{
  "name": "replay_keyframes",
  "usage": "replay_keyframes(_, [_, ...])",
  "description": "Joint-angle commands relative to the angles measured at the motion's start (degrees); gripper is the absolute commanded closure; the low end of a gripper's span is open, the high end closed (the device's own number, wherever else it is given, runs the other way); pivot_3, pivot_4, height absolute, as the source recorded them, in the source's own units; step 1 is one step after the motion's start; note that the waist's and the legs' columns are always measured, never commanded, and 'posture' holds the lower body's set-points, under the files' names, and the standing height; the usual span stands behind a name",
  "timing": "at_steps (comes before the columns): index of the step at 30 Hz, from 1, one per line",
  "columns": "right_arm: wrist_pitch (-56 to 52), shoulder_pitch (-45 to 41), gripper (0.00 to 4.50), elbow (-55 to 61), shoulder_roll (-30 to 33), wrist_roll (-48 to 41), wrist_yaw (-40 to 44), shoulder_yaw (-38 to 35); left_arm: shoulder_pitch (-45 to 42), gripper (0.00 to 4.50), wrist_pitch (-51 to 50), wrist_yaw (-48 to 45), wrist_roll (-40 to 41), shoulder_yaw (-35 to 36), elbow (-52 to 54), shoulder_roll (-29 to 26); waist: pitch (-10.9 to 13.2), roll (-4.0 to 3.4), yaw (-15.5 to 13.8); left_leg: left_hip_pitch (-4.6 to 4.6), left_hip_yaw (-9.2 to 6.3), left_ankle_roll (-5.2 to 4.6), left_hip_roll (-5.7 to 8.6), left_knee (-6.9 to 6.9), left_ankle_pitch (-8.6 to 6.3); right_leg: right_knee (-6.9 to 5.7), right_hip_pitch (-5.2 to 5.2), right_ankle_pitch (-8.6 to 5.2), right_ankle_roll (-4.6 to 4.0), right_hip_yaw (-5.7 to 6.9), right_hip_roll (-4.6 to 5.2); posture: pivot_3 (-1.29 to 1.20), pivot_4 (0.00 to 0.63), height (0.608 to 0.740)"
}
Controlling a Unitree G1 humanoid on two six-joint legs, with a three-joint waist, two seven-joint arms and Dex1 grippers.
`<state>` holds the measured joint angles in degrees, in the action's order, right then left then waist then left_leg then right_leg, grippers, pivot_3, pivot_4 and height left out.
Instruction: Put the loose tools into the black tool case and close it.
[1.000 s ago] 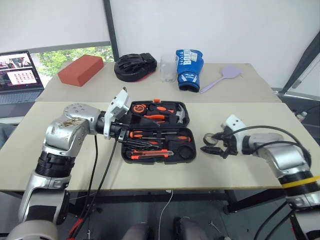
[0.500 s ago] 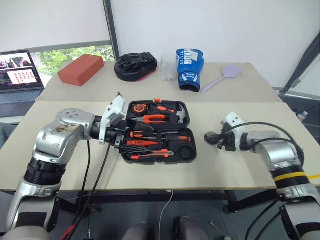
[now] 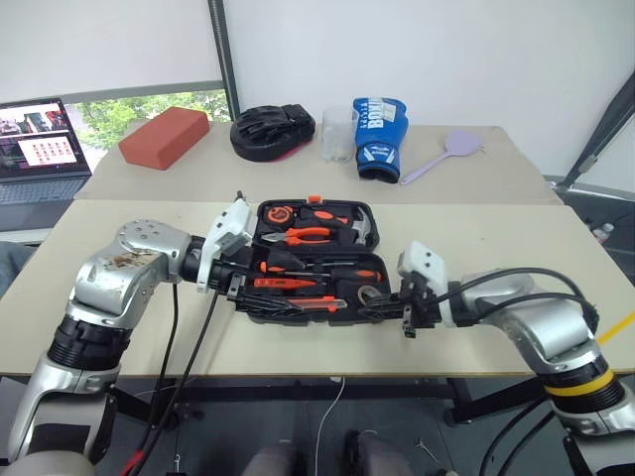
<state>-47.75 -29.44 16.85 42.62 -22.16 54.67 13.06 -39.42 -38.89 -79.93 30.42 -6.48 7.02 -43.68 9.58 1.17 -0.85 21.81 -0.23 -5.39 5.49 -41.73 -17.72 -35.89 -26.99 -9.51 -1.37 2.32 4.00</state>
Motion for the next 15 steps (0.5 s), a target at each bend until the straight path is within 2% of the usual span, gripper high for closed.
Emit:
replay_keyframes(1, [0.2,1.1,3.14,0.5,0.4,0.4,-0.5,-0.7,-0.4,0.0,1.1,-0.2,0.0,0.4,0.9,-0.9,0.0,0.0,0.0,0.0,-0.01,0.0,0.0,0.01,0.0,0.0,0.0,0.0,0.0,0.01,0.0,0.0,0.15,0.74])
replay_keyframes(7, [1.9,2.0,1.13,2.1,0.5,0.9,-0.3,-0.8,-0.5,0.0,1.5,0.1,-0.4,0.2,0.2,-0.8,0.0,0.0,0.2,-0.01,0.0,0.01,0.0,0.01,0.0,0.0,-0.02,-0.01,-0.01,0.01,-0.02,0.0,0.15,0.74])
replay_keyframes(12, [-1.3,0.8,1.13,2.0,0.5,-3.6,-0.3,-7.0,2.5,0.0,0.6,4.6,-2.3,2.1,-2.0,-1.7,0.0,0.0,0.2,-0.01,0.0,0.01,0.0,0.01,0.01,0.0,-0.01,-0.01,-0.01,0.01,-0.02,0.0,0.15,0.74])
replay_keyframes(14, [-1.7,0.3,1.67,-0.1,0.5,-4.6,-0.8,-9.3,5.1,0.0,2.8,7.8,-4.3,4.3,-4.8,-2.3,0.0,-0.01,0.3,-0.06,0.02,0.01,0.0,0.03,0.0,-0.01,0.0,-0.01,-0.01,-0.02,-0.02,0.0,0.15,0.74])
replay_keyframes(15, [-1.2,0.2,1.87,-1.1,0.8,-4.4,-0.9,-9.8,6.0,0.26,3.7,9.6,-5.1,5.4,-6.7,-2.4,0.0,-0.01,0.3,-0.08,0.01,0.01,0.0,0.05,0.01,-0.01,0.0,-0.01,-0.01,-0.02,-0.05,0.0,0.15,0.74])
